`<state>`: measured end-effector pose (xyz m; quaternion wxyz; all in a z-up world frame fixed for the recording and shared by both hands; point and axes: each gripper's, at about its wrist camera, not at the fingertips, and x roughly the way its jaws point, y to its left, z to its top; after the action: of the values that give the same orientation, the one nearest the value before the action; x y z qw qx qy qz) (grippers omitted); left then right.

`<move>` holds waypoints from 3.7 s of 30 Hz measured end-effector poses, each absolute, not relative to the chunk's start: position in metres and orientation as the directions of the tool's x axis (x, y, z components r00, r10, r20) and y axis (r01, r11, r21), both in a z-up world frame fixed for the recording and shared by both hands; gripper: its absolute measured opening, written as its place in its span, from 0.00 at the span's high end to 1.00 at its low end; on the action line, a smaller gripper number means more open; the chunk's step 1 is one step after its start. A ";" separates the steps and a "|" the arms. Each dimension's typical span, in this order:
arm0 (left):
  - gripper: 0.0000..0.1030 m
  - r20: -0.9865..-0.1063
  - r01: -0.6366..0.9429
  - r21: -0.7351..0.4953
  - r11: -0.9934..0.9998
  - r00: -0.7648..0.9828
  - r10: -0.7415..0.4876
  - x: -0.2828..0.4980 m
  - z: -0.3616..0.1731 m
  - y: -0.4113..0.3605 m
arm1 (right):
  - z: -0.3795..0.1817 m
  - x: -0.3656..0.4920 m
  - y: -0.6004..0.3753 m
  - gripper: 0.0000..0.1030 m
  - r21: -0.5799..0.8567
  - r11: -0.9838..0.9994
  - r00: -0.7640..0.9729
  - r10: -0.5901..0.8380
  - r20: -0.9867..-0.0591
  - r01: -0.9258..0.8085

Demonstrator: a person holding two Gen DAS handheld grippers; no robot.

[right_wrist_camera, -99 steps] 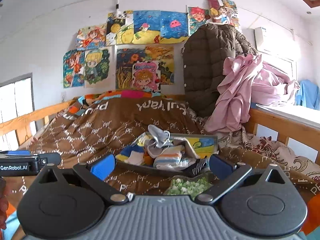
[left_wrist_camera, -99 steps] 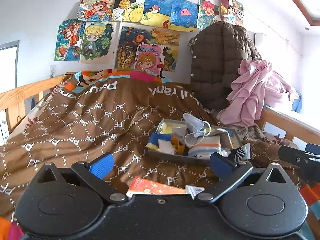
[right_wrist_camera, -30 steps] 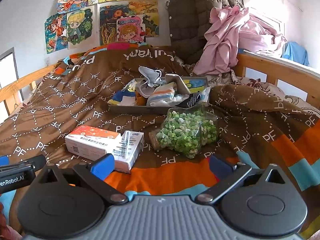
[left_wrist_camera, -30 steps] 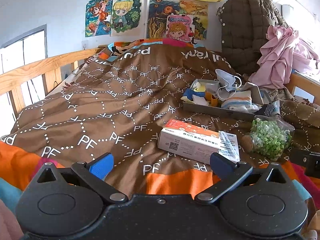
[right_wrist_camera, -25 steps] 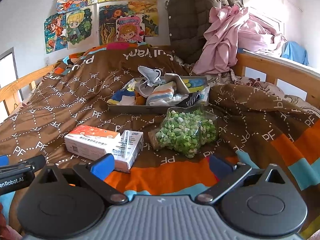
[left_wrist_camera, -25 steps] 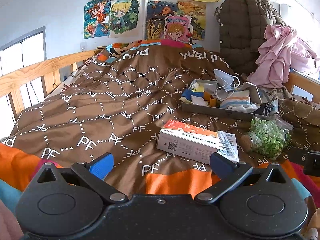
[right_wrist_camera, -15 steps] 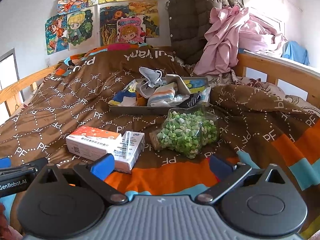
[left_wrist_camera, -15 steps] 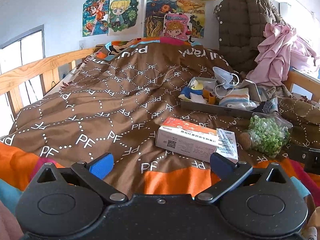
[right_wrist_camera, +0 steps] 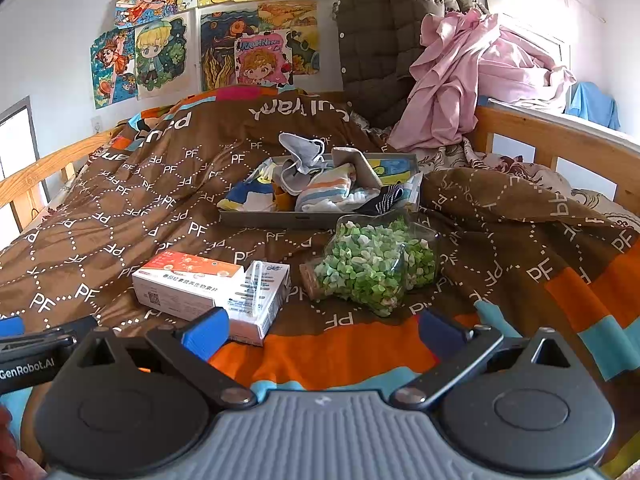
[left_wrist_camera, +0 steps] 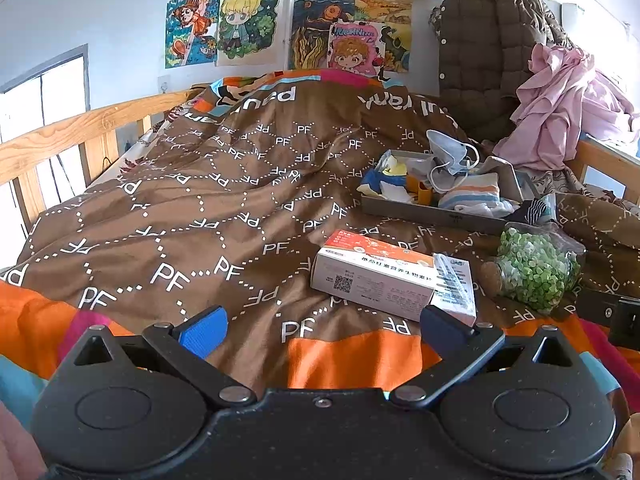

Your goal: Organize soft objects

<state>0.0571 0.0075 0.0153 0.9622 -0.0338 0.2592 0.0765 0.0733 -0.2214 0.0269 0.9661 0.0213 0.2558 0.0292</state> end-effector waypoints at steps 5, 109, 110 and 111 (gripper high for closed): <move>0.01 -0.504 -0.163 -0.027 0.986 0.854 0.127 0.057 0.015 0.008 | 0.027 0.073 -0.222 0.00 0.056 0.997 0.867 0.068 -0.494 -0.046; 0.01 -0.480 -0.117 0.017 0.993 0.870 0.111 0.050 0.021 -0.001 | 0.023 0.073 -0.223 0.00 0.059 0.997 0.863 0.067 -0.502 -0.043; 0.01 -0.480 -0.117 0.015 0.993 0.870 0.110 0.049 0.022 -0.001 | 0.023 0.073 -0.223 0.00 0.059 0.997 0.863 0.067 -0.501 -0.043; 0.01 -0.480 -0.116 0.014 0.993 0.871 0.109 0.049 0.022 -0.001 | 0.023 0.073 -0.223 0.00 0.059 0.997 0.863 0.067 -0.501 -0.043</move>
<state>0.0495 -0.0011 0.0217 0.9671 -0.0079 0.2476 0.0581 0.0732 -0.2226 0.0232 0.9648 0.0230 0.2604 0.0285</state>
